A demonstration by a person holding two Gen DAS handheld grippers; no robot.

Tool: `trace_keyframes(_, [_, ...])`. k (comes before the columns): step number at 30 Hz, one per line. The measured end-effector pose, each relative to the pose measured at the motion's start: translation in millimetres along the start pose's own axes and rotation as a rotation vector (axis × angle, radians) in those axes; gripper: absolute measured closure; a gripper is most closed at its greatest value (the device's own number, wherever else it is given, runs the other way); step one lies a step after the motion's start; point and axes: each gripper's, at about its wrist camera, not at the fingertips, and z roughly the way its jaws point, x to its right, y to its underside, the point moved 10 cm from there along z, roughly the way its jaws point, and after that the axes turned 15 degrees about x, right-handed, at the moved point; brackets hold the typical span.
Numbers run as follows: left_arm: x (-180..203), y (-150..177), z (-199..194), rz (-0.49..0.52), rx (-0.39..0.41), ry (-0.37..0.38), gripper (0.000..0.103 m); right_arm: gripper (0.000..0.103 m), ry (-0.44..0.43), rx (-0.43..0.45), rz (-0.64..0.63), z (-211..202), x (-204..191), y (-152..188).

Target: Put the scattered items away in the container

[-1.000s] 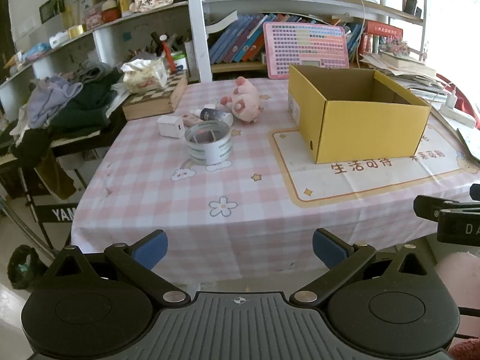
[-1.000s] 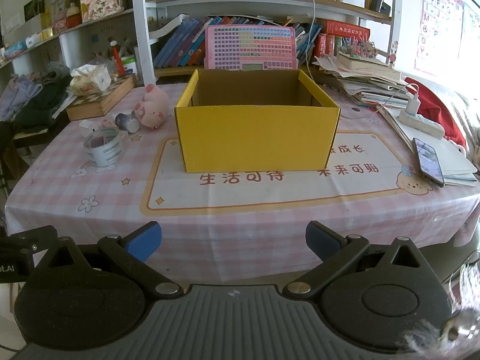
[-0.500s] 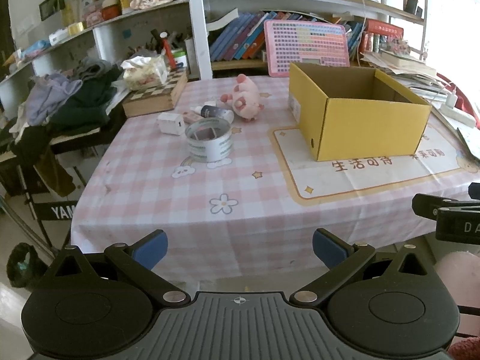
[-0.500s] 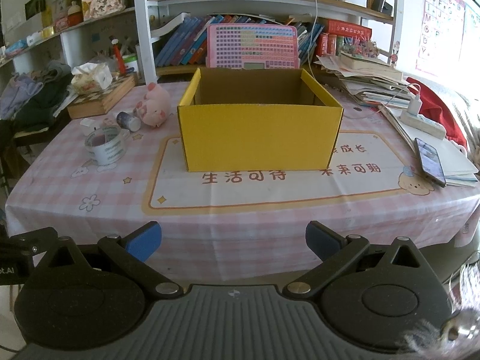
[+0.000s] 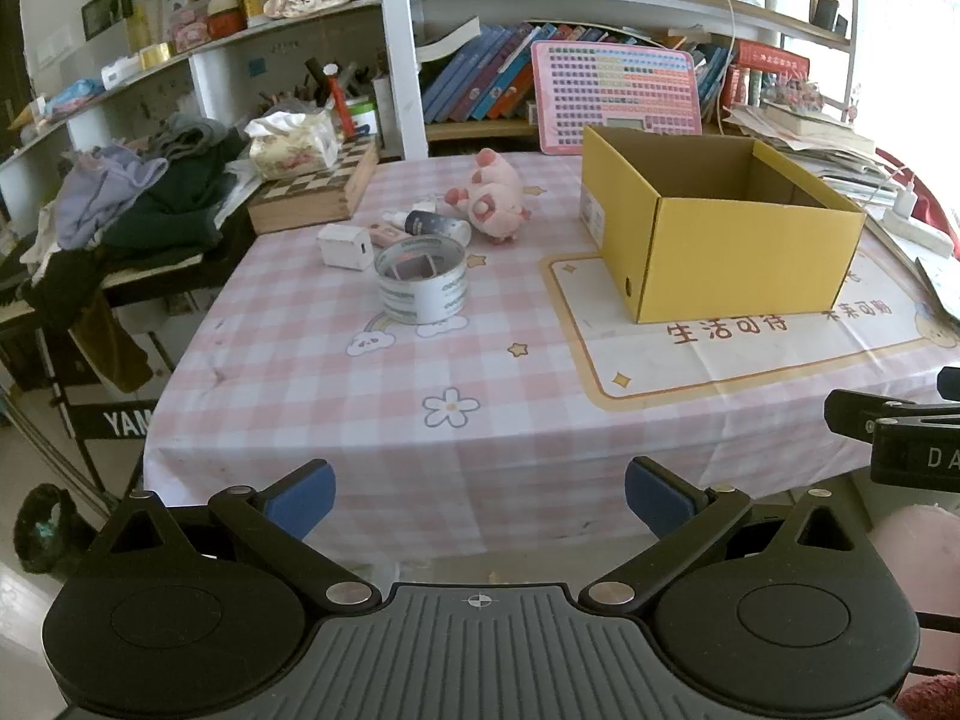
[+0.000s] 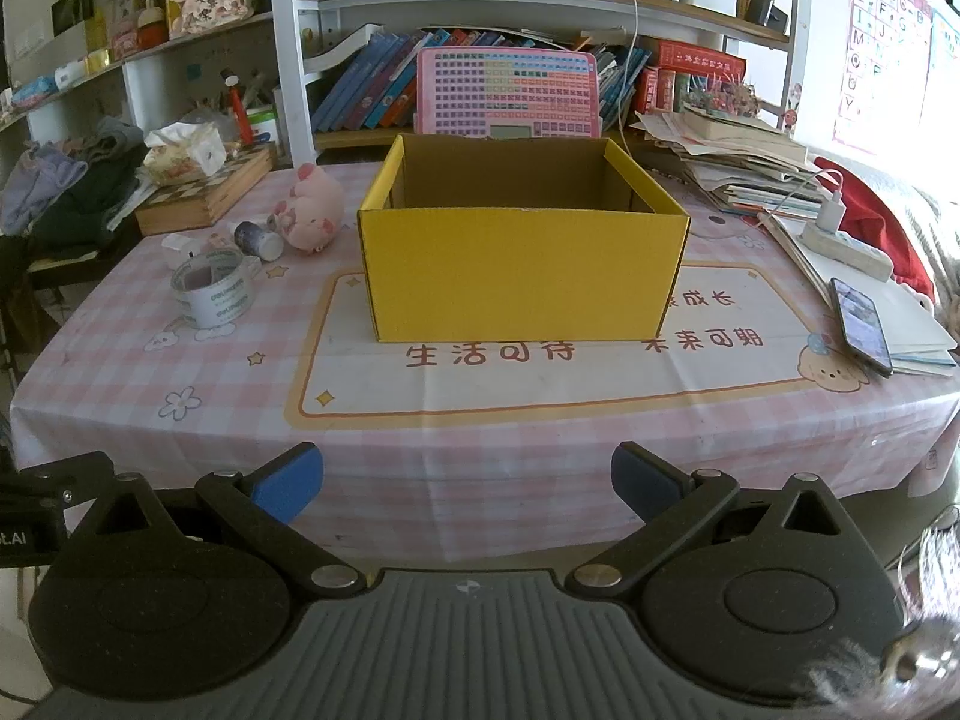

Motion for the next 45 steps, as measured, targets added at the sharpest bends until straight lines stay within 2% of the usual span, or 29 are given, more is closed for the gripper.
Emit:
trace_keyframes(23, [-4.4, 3.1, 8.4, -0.005, -0.022, 0.015, 0.0, 0.0, 0.003, -0.012, 0.002, 7.9, -5.8, -0.9])
trace_keyframes(31, [-7.4, 4.4, 11.6, -0.012, -0.029, 0.044, 0.0, 0.0, 0.0, -0.02, 0.005, 11.6, -11.3, 0.0])
trace_keyframes(45, [-18.7, 9.3, 16.6, -0.019, -0.044, 0.033, 0.0, 0.0, -0.009, -0.029, -0.026, 15.6, -26.4, 2.4])
